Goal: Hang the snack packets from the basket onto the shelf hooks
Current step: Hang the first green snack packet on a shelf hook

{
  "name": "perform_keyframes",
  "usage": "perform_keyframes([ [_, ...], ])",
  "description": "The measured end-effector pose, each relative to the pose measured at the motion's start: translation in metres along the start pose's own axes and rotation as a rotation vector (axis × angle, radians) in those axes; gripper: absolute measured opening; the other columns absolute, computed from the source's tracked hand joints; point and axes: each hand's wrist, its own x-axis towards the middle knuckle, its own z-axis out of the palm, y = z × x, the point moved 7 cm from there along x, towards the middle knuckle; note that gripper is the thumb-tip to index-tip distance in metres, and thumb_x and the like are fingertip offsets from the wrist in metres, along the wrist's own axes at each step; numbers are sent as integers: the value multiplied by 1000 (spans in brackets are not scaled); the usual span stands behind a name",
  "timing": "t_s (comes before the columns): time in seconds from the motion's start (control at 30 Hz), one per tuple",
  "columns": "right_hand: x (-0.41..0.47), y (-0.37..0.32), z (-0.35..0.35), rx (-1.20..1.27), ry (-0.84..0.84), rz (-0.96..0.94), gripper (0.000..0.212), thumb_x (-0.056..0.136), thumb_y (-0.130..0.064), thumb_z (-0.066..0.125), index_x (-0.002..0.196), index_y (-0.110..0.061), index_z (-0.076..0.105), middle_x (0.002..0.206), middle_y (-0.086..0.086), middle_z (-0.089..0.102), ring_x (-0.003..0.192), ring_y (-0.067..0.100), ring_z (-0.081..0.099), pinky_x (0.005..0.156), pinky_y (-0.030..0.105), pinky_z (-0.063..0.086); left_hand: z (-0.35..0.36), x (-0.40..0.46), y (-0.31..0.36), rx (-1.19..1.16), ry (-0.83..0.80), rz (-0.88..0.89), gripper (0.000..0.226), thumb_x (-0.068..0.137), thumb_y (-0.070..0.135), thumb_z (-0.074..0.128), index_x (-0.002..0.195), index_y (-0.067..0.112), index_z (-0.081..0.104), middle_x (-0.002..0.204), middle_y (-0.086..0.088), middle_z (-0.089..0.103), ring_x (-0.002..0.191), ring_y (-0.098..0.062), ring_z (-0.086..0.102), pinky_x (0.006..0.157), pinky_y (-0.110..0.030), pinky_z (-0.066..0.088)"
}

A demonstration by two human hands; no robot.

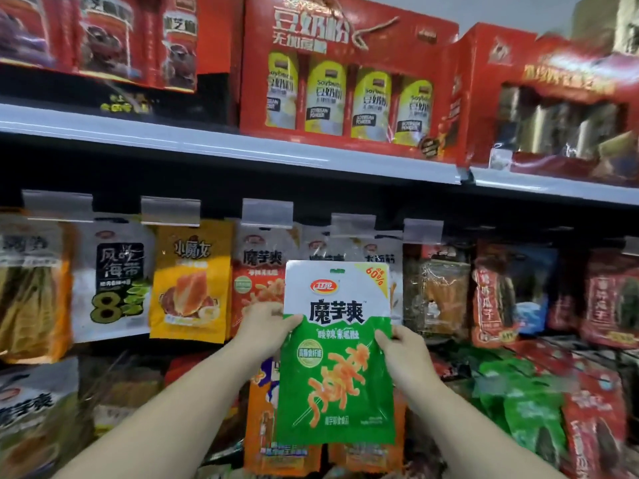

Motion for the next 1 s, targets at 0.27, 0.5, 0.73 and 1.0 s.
perform_keyframes([
  [0.27,81,-9,-23,37,-24,-172,32,97,-26,49,121,-7,57,101,18,68,74,27,62,67,44,53,37,49,29,-32,97,75,9,92,18,62,93,12,69,88,-4,76,80,-20,73,74,-40,60],
  [0.5,109,-29,-15,21,-49,-244,17,97,-29,50,101,-14,56,63,3,49,43,12,33,47,24,30,26,59,48,-35,177,133,15,93,21,60,91,9,68,90,-10,74,81,-24,71,74,-44,60],
  [0.73,133,-17,2,-34,-56,-206,31,95,-35,50,122,-18,53,129,14,44,67,5,25,49,25,34,25,66,45,0,216,87,24,94,28,57,87,7,67,90,-12,73,89,-31,70,77,-56,57],
  [1.0,161,-1,16,-53,-43,-180,48,91,-41,51,130,-14,47,103,10,42,82,9,4,63,32,33,26,82,33,-39,240,69,19,95,24,56,81,15,65,85,-5,71,81,-25,68,80,-51,57],
])
